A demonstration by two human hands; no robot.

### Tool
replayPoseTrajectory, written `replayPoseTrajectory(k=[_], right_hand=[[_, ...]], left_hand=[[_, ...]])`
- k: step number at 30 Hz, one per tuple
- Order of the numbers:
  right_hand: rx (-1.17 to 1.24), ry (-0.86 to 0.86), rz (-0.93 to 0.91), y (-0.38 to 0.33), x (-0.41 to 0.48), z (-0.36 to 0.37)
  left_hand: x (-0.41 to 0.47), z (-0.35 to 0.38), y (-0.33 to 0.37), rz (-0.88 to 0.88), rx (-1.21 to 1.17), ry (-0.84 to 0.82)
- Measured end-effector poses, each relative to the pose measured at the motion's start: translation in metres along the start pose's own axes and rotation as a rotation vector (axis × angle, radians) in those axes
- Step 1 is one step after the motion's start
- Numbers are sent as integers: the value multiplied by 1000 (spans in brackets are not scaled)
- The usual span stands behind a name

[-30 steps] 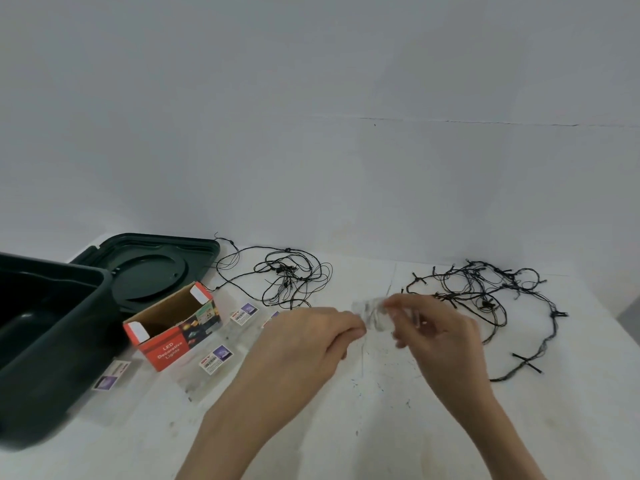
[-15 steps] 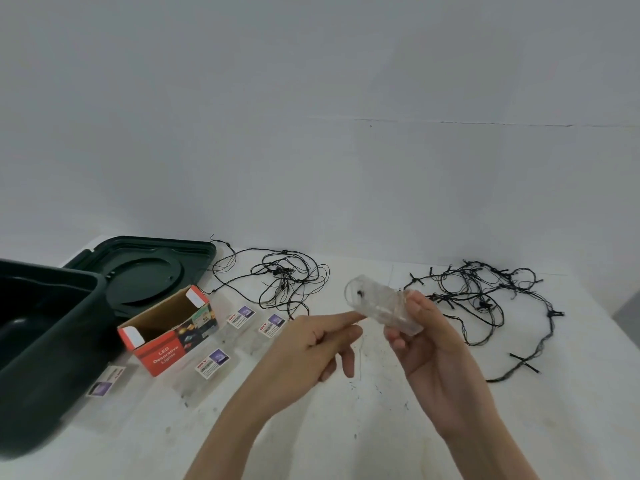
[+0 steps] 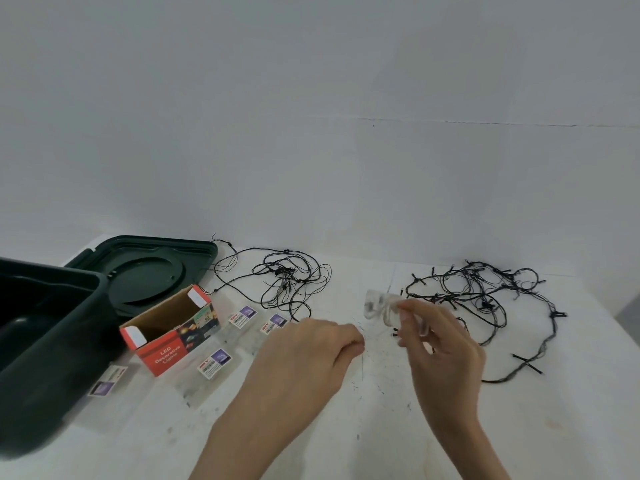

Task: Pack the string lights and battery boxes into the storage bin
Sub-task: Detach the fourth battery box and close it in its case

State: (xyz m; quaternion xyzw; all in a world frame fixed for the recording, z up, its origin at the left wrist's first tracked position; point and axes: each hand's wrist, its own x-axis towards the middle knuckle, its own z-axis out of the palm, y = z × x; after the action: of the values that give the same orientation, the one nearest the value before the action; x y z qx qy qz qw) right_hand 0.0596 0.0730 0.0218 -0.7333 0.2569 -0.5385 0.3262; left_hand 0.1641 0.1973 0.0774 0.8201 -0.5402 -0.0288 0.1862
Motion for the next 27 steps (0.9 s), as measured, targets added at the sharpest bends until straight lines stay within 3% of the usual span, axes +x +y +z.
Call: replayPoseTrajectory(k=[1, 3, 6, 8, 12, 17, 21, 27], right_hand=[[-30, -65, -37, 1, -1, -1], [-33, -232, 58, 1, 0, -4], [190, -551, 368, -9, 5, -11], [356, -629, 495, -11, 8, -15], [714, -617, 721, -15, 9, -15], [939, -441, 942, -25, 9, -9], [981, -273, 980, -31, 8, 0], [958, -68, 894, -30, 14, -1]], left_hand=[[2, -1, -2, 32, 39, 48], [9, -2, -6, 78, 29, 134], [20, -4, -16, 37, -28, 81], [24, -4, -20, 14, -141, 16], [23, 9, -27, -36, -622, -15], [18, 18, -21, -140, -920, -35], [13, 23, -16, -225, -940, -78], [8, 28, -5, -188, -913, -87]])
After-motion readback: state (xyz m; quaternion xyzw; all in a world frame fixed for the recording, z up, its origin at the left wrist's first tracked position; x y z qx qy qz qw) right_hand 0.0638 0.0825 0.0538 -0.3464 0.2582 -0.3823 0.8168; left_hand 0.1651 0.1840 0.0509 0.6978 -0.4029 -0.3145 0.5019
